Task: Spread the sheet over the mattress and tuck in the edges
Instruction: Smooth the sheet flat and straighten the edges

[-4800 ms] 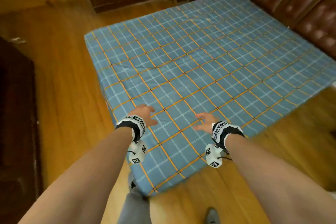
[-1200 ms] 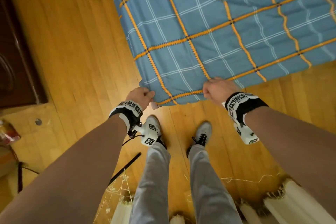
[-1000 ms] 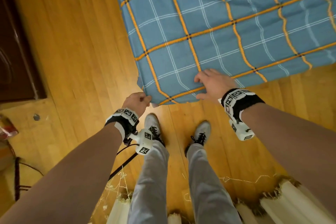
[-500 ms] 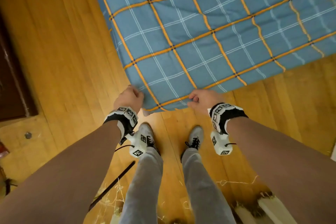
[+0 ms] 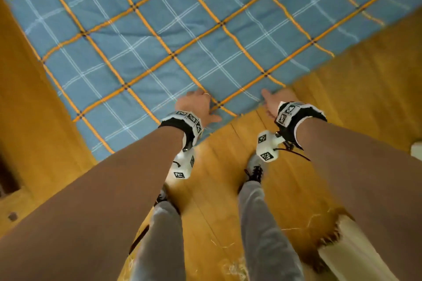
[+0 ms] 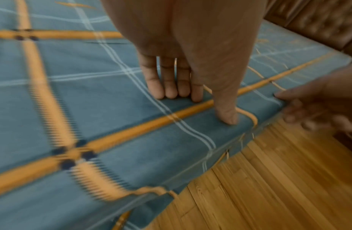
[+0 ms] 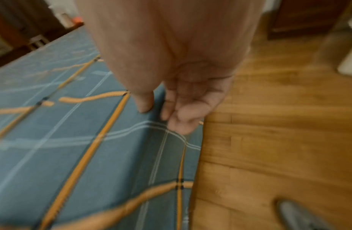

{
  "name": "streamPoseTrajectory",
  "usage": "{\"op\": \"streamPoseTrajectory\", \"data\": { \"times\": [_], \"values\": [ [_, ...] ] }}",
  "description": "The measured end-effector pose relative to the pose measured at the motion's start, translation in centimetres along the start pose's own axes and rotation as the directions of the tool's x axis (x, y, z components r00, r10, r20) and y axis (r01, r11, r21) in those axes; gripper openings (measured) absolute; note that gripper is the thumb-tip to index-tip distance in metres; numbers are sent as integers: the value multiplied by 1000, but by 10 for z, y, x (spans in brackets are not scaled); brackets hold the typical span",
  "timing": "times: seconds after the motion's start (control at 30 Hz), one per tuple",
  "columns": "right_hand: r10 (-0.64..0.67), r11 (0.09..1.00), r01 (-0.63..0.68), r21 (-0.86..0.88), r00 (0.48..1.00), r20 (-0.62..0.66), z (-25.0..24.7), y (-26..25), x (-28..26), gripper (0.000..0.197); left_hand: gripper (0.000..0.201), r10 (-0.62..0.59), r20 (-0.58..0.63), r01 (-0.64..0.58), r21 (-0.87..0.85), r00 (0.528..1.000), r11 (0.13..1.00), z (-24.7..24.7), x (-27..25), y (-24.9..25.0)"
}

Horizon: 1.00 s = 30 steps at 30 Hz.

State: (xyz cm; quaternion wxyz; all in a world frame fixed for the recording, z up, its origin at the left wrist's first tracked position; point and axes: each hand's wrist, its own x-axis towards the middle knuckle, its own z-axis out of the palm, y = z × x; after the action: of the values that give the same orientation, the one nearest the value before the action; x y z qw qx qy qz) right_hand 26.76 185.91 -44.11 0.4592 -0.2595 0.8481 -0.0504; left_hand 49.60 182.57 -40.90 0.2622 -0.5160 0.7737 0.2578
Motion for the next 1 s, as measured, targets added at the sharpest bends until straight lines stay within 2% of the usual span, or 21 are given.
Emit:
{"op": "streamPoseTrajectory", "data": {
  "times": [0.07, 0.13, 0.27, 0.33, 0.37, 0.43, 0.5, 0.57, 0.6, 0.63, 0.73, 0.77, 0.83, 0.9, 0.93, 1.0],
  "values": [
    [-76, 989, 73, 131, 997, 17, -3, 11, 14, 41, 49, 42, 13, -43, 103, 999, 994, 1, 8, 22],
    [-110, 986, 104, 128, 993, 37, -12, 21, 6, 37, 41, 90, 29, -94, 199, 996, 976, -3, 13, 36],
    [-52, 998, 43, 53, 982, 179, -19, 67, 1, 41, 30, 117, 249, -204, 359, 961, 911, -8, 19, 67],
    [-60, 995, 37, 96, 966, 250, -29, 59, 9, 49, 34, 112, 324, -237, 380, 939, 894, -18, 24, 86],
    [-44, 992, 9, 128, 961, 272, -42, 48, 9, 55, 38, 112, 320, -236, 383, 941, 893, -27, 27, 96],
    [41, 975, -106, 198, 951, 306, -72, 32, 14, 68, 45, 120, 231, -195, 336, 966, 921, -51, 34, 119],
    [109, 948, -177, 264, 961, 254, -105, 26, 32, 69, 45, 128, 67, -141, 244, 990, 960, -79, 48, 142],
    [130, 944, -163, 287, 983, 132, -135, 25, 56, 69, 34, 149, -104, -134, 138, 983, 981, -102, 67, 163],
    [127, 945, -143, 294, 989, 72, -150, 24, 68, 70, 37, 164, -165, -146, 113, 973, 983, -109, 81, 171],
    [134, 942, -135, 307, 991, 24, -163, 22, 82, 73, 49, 184, -199, -163, 120, 962, 979, -115, 97, 179],
    [157, 932, -127, 338, 986, -64, -192, 18, 131, 90, 88, 181, -195, -160, 120, 964, 980, -127, 149, 199],
    [156, 931, -123, 342, 985, -71, -200, 19, 148, 89, 95, 178, -168, -159, 121, 970, 980, -126, 165, 206],
    [114, 952, -78, 297, 988, -106, -219, 18, 169, 66, 103, 239, -104, -218, 179, 965, 959, -118, 192, 223],
    [50, 979, -23, 203, 990, -129, -234, 22, 174, 40, 104, 349, -49, -328, 246, 936, 912, -113, 210, 242],
    [34, 979, -7, 202, 991, -130, -236, 28, 175, 37, 103, 413, -6, -397, 260, 911, 880, -114, 217, 251],
    [72, 969, -42, 242, 991, -116, -236, 42, 168, 37, 97, 548, 96, -552, 261, 831, 792, -125, 225, 271]
  ]
}}
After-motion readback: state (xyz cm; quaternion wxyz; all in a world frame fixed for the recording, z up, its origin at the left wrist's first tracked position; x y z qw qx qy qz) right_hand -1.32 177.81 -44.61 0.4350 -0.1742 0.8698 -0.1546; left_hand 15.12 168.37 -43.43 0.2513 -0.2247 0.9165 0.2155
